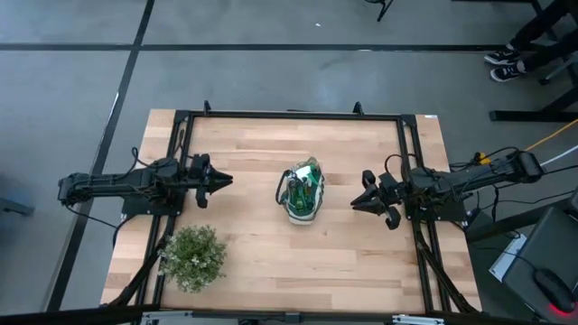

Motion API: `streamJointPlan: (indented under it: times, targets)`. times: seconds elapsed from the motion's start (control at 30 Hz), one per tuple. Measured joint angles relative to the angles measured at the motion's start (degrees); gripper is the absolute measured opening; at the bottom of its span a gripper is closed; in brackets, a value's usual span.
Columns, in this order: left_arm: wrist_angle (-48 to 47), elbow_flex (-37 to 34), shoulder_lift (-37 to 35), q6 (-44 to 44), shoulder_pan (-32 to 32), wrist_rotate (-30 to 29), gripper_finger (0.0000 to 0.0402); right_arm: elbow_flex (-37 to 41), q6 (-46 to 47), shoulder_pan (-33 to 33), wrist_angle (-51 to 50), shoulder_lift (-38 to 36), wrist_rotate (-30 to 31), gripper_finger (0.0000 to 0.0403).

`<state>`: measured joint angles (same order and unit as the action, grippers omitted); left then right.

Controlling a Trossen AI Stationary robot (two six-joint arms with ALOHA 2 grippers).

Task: Pick & Place Garden tools in Gardening bag
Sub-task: Return to Home Position

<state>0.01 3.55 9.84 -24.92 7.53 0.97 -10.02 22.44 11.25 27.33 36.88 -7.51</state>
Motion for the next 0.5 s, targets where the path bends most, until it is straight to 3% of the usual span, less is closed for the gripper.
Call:
streamJointPlan:
  times: [0.23,0.5]
  targets:
    - [-0.2,0.0,0.0,0.0,0.1,0.0,0.0072,0.0,6.9,0.0,0.0,0.0,0.0,0.0067]
    - [-0.2,0.0,0.0,0.1,0.1,-0.4,0.0072,0.9,-14.3,0.0,-2.2,0.0,2.4,0.0067]
